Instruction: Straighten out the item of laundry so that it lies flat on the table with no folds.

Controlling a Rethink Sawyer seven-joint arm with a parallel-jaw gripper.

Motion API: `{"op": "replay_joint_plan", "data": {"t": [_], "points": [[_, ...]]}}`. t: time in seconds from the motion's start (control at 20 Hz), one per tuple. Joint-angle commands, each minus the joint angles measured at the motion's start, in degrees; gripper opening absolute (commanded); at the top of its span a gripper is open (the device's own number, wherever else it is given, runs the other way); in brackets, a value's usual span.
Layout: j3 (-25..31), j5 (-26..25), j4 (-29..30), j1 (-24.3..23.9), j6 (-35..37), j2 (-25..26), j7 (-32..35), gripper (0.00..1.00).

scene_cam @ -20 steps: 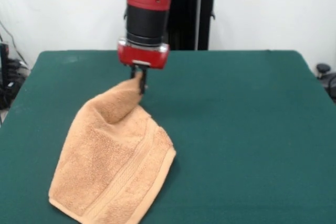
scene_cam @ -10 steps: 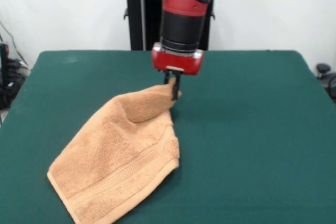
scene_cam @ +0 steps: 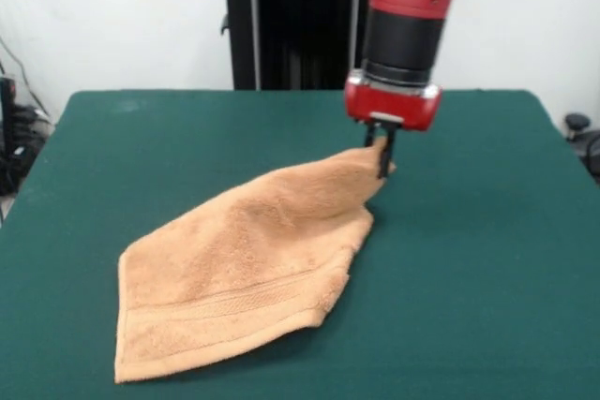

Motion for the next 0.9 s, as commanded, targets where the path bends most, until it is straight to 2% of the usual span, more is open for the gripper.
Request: {"op": "replay_joint_plan", "data": {"t": [0.05,0.25,0.5,0.75,0.9], "points": [[-1.0,9.7,-2.2,7.9,11.5,-0.5,17.9,0.0],[-4.4,13.6,-6.9,12.7,16.9,0.4,19.7,0.0],[-7.8,15.7,-11.7,15.7,22.2,1.5,21.1,0.0],[-8.1,14.9,-11.2,15.2,23.7,-0.4,20.2,0.0],[-3.9,13.2,-5.9,10.2,17.6,-2.1,16.6,0.0]]}}
